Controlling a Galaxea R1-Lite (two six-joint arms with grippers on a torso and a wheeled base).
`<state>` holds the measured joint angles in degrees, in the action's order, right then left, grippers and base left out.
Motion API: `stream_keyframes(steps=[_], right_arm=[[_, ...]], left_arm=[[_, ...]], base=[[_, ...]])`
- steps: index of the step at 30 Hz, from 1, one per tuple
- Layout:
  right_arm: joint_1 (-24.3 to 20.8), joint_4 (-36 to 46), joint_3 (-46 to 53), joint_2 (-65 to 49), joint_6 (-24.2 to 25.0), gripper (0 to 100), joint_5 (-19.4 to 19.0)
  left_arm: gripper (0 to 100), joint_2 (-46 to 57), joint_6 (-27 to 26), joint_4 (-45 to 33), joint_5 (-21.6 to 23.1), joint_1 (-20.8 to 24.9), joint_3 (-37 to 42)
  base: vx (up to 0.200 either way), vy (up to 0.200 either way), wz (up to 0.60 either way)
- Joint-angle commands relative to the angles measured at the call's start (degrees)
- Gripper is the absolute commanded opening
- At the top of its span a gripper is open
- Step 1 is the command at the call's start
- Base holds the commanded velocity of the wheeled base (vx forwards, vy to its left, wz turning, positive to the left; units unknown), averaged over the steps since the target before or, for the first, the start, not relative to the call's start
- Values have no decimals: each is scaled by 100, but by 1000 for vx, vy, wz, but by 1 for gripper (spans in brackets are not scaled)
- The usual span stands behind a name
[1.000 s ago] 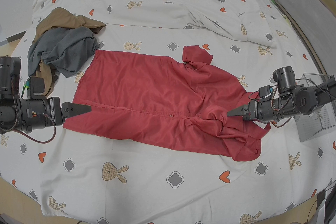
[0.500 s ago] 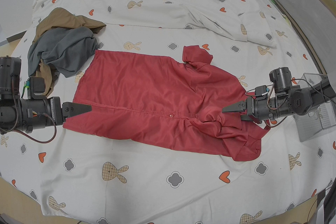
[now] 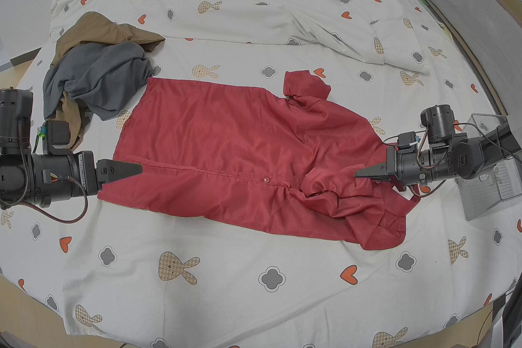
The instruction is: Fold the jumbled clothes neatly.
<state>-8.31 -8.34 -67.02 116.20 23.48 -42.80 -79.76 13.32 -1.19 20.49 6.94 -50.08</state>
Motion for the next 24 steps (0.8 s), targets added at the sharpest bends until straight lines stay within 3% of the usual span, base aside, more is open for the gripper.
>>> stream_keyframes(steps=[1, 5, 11, 15, 16, 18, 22, 24], right_arm=[[-56, -80, -39, -309, -63, 0, 61], [-118, -423, 5, -634, -72, 0, 211], [-443, -1390, 436, -1012, -326, 0, 835], [-610, -2058, 1086, -1073, -1610, 0, 1230], [-619, -2093, 1139, -1073, -1715, 0, 1257], [-803, -2330, 1605, -1082, -2585, 0, 1520], [-997, -2787, 2088, -1144, -3262, 0, 1766], [-1252, -3517, 2563, -1187, -3561, 0, 2065]], left_arm=[[100, -4, 4, 5, -1, 1, -11], [100, -4, 4, 5, -1, 1, -2], [100, -13, 4, 5, -1, 1, -2], [100, -66, -5, 5, -1, 9, 7], [100, -74, -5, 14, -1, 9, 7], [100, -101, -5, 67, -1, 9, 33], [100, -118, -5, 137, -1, 18, 77], [100, -110, 4, 172, -1, 27, 104]], base=[[0, 0, 0], [0, 0, 0], [0, 0, 0], [0, 0, 0], [0, 0, 0], [0, 0, 0], [0, 0, 0], [0, 0, 0]])
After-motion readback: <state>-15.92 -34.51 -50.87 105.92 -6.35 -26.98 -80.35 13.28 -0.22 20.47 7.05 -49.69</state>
